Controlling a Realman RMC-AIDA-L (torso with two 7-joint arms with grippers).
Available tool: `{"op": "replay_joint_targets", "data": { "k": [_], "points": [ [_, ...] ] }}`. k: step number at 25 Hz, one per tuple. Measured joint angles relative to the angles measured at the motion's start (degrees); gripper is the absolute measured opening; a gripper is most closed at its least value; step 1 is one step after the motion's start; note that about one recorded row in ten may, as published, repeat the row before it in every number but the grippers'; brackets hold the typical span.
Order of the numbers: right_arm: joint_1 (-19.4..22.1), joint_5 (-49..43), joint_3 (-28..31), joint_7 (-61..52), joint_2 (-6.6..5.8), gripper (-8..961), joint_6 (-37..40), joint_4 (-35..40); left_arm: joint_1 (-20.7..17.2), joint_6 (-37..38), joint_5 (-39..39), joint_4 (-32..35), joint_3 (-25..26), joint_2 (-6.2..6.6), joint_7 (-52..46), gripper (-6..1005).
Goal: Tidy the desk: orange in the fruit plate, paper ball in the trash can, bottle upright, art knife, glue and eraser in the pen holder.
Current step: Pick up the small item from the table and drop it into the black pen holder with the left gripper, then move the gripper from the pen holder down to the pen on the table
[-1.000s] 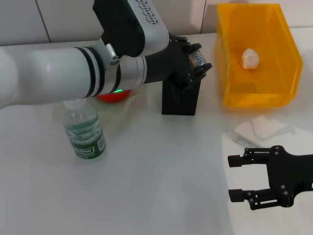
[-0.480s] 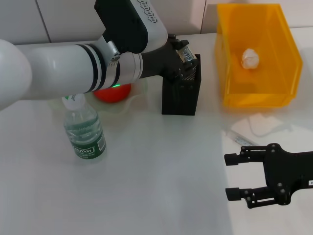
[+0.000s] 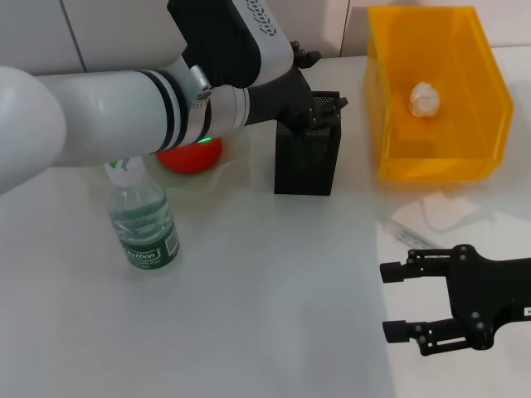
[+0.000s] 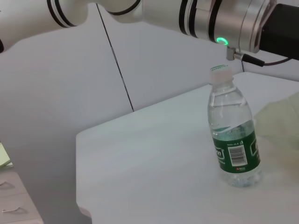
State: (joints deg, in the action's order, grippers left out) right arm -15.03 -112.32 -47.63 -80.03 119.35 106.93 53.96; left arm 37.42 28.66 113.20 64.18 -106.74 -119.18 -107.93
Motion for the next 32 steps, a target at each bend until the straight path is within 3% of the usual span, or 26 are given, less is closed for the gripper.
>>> {"op": "replay_joint_targets", "data": {
  "k": [4,7,9,11,12,16,19,20,22,24,26,32],
  "points": [
    [0.1,0.0,0.3,0.0,0.0,773,0.2,0.0,0.2,-0.1,0.0,-0.2,0.1,0.0,-0.1,534],
    [0.3,0.0,0.5,0.0,0.0,773,0.2,0.0,-0.5,0.3,-0.1,1.1,0.3,0.05,-0.7,777],
    [0.7,0.5,1.2,0.0,-0.03,773,0.5,0.1,-5.2,8.7,-2.4,11.0,3.2,0.46,-1.9,784],
    [0.7,0.6,2.2,0.0,-0.08,773,0.7,0.1,-6.7,11.7,-3.9,13.8,4.3,0.5,-0.9,791],
    [0.8,0.6,3.1,0.1,-0.1,774,0.9,0.1,-10.8,20.9,-11.6,19.8,7.2,0.49,5.0,795],
    [0.9,0.7,7.7,0.7,-0.22,774,1.5,0.3,-16.0,34.4,-27.6,20.8,13.5,0.54,15.5,798],
    [1.5,0.7,11.9,1.2,-0.26,774,2.0,0.9,-18.6,48.2,-39.4,14.3,20.0,0.6,24.5,798],
    [1.5,0.7,11.9,1.2,-0.26,774,2.0,0.9,-19.5,54.6,-43.8,9.0,22.8,0.61,29.0,798],
    [1.9,0.7,14.5,1.2,-0.31,774,3.0,1.7,-19.9,60.4,-45.9,2.6,25.4,0.66,31.8,797],
    [2.2,0.7,18.5,-0.9,-0.32,773,5.7,5.1,-19.9,62.7,-46.1,-1.0,26.9,0.71,32.7,796],
    [2.2,0.7,19.6,-2.4,-0.32,773,6.6,6.9,-19.5,67.7,-44.8,-13.6,29.7,0.93,38.5,796],
    [1.7,-1.3,21.0,-23.9,-0.27,773,10.3,26.6,-19.5,70.7,-41.3,-29.5,30.4,0.91,55.2,794]
  ]
}}
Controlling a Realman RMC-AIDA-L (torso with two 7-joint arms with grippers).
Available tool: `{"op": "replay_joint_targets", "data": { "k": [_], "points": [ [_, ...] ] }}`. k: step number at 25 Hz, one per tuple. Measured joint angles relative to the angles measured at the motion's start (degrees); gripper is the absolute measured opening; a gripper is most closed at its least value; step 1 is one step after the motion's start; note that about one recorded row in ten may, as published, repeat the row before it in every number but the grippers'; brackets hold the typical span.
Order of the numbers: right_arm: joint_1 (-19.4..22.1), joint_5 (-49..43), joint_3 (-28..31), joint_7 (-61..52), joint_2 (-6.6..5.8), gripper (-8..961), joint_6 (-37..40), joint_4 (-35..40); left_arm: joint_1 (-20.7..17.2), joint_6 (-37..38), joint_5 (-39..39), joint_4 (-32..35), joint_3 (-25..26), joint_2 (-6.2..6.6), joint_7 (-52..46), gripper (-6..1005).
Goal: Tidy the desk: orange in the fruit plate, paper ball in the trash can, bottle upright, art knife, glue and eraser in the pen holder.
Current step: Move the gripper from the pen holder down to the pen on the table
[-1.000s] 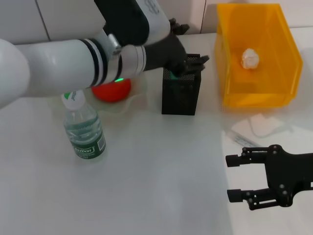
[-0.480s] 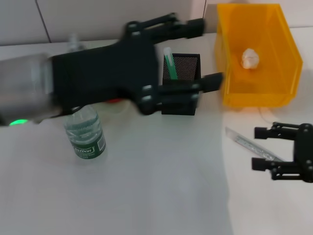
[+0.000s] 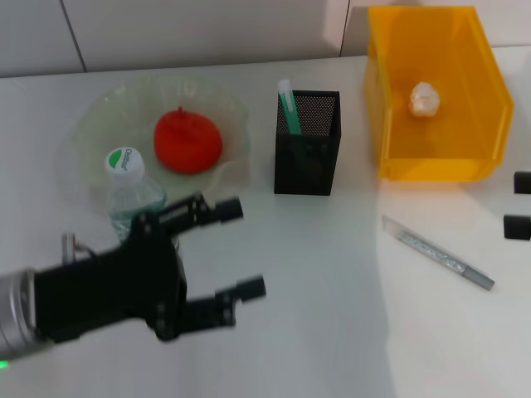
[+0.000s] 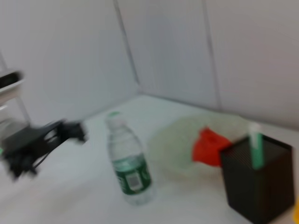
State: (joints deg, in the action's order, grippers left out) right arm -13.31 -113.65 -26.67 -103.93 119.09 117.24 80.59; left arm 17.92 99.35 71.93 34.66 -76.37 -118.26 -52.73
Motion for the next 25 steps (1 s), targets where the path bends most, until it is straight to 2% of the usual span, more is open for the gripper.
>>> {"op": "replay_joint_targets", "data": {
  "k": [1,2,3,6,7,8,10,11,12,13,16,17,25],
  "points": [
    [-0.5,-1.2,-0.3,-4.6,0.0,773,0.4,3.4,0.1,-0.2,0.5,-1.3,0.0,-0.01,1.4,794],
    [-2.4,-4.4,-1.2,-15.1,-0.07,773,0.9,10.0,0.5,-0.9,2.1,-4.9,-0.1,-0.11,5.0,794],
    [-2.4,-4.4,-1.2,-15.1,-0.07,773,0.9,10.0,0.9,-1.3,2.7,-6.8,-0.1,-0.12,6.2,794],
    [-5.9,-10.9,-4.0,-25.7,-0.18,773,1.5,16.6,1.8,-2.0,3.1,-9.6,0.0,-0.13,7.0,793],
    [-8.5,-17.2,-7.4,-30.6,-0.31,774,1.7,19.4,1.8,-2.0,3.1,-9.6,0.0,-0.13,7.0,793],
    [-8.5,-17.2,-7.4,-30.6,-0.31,774,1.7,19.4,2.9,-3.5,3.3,-11.6,-0.2,-0.09,7.1,792],
    [-10.9,-24.0,-12.1,-33.3,-0.48,774,1.9,20.5,3.2,-4.0,4.1,-11.9,-0.3,-0.1,7.3,792],
    [-12.1,-27.4,-14.8,-34.7,-0.51,774,1.8,20.5,3.2,-4.0,4.1,-11.9,-0.3,-0.1,7.3,792],
    [-14.2,-33.7,-20.1,-36.8,-0.23,774,1.4,20.1,3.2,-4.0,4.1,-11.9,-0.3,-0.1,7.3,792],
    [-14.2,-33.7,-20.1,-36.8,-0.23,773,1.4,20.1,3.5,-4.3,5.1,-11.9,-0.3,-0.14,7.4,792],
    [-15.0,-38.4,-27.7,-39.4,0.21,772,-1.1,18.6,3.9,-5.1,6.2,-12.1,-0.3,-0.1,6.6,792],
    [-15.0,-39.1,-32.0,-41.0,0.26,771,-4.0,17.1,3.9,-5.4,6.4,-12.1,-0.2,-0.09,6.5,792],
    [-15.4,-40.8,-39.8,-41.2,0.13,762,-13.4,9.6,3.9,-7.6,6.6,-12.3,-0.4,-0.23,6.6,791]
  ]
}}
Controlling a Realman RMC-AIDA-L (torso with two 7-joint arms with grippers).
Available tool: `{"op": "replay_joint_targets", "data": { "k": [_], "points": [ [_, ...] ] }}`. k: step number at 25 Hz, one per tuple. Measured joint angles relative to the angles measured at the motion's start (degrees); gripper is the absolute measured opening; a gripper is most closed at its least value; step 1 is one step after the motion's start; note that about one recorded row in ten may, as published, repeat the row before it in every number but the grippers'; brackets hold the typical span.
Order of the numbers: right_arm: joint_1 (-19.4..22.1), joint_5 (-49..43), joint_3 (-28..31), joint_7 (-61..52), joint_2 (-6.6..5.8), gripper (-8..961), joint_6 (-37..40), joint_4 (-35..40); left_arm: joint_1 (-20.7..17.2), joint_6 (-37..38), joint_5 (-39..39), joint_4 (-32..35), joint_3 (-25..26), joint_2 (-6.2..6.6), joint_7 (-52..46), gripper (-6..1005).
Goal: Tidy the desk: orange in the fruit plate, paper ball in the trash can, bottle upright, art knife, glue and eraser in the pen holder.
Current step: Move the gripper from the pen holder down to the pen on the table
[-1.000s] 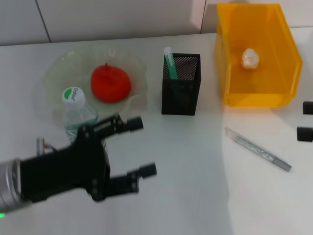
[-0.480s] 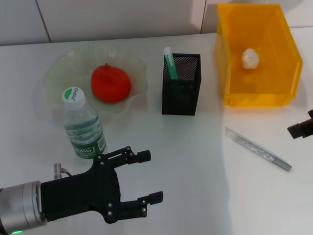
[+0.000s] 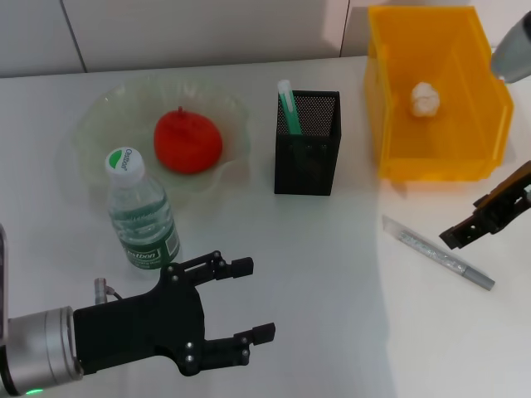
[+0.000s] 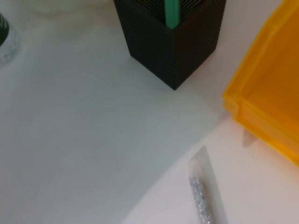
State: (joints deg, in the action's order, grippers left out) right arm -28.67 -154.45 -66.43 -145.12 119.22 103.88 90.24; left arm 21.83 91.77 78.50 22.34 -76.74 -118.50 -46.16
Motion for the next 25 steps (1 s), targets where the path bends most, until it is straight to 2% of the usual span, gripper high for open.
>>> {"op": "replay_joint_targets", "data": {
  "k": [2,10,25],
  "points": [
    [-0.2,-2.1,-3.2,0.5,-0.03,758,-3.0,-2.4,0.0,-0.1,0.0,0.0,0.0,0.0,0.0,791],
    [-0.9,-2.6,-8.8,1.3,-0.06,743,-7.7,-6.5,-0.2,-0.1,0.0,-0.1,0.0,0.03,0.0,791],
    [-2.8,-2.3,-10.6,2.6,0.05,714,-11.1,-12.3,-0.3,0.3,0.0,-0.2,-0.2,0.05,0.1,790]
  ]
}}
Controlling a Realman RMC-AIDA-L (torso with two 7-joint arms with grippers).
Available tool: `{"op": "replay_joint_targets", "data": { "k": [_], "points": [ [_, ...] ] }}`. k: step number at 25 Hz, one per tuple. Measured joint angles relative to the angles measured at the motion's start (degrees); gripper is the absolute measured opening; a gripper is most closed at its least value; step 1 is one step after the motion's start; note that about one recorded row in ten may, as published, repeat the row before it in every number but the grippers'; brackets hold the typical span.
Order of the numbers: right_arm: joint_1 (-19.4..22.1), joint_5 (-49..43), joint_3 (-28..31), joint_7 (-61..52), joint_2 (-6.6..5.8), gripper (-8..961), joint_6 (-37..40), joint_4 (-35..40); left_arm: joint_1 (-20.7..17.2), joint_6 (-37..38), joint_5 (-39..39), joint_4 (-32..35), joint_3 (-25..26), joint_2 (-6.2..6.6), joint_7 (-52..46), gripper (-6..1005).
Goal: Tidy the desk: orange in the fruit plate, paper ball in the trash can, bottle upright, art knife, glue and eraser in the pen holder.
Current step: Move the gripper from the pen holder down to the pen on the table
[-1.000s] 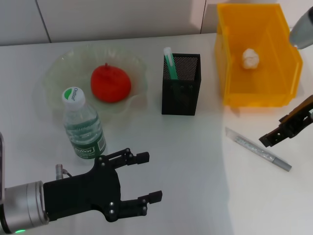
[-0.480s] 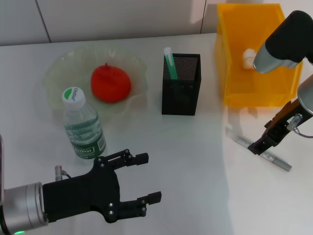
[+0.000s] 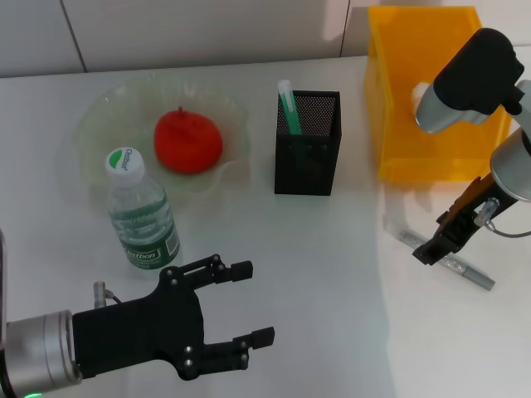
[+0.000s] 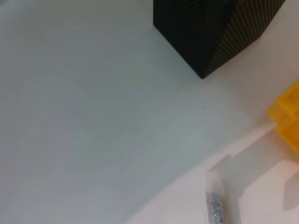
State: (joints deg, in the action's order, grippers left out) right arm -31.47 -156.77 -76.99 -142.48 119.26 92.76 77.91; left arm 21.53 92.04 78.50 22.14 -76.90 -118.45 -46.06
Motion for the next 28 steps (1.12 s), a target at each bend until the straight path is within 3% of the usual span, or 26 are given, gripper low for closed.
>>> {"op": "replay_joint_targets", "data": {
  "k": [2,10,16,28],
  "points": [
    [-0.4,0.1,0.1,0.0,0.0,710,-0.6,-1.2,0.1,0.1,0.1,0.0,-0.4,0.04,0.0,790],
    [-0.7,0.2,-0.3,0.0,0.1,487,-2.8,-3.6,0.3,0.1,0.1,0.0,-0.5,0.09,0.0,789],
    [-1.0,0.2,-0.5,0.1,0.1,412,-4.4,-5.4,0.2,0.1,0.2,0.0,-0.5,0.06,0.0,789],
    [-1.3,0.2,-0.9,0.6,0.09,397,-5.1,-7.0,0.2,0.2,0.2,0.0,-0.5,0.06,0.0,788]
  ]
}}
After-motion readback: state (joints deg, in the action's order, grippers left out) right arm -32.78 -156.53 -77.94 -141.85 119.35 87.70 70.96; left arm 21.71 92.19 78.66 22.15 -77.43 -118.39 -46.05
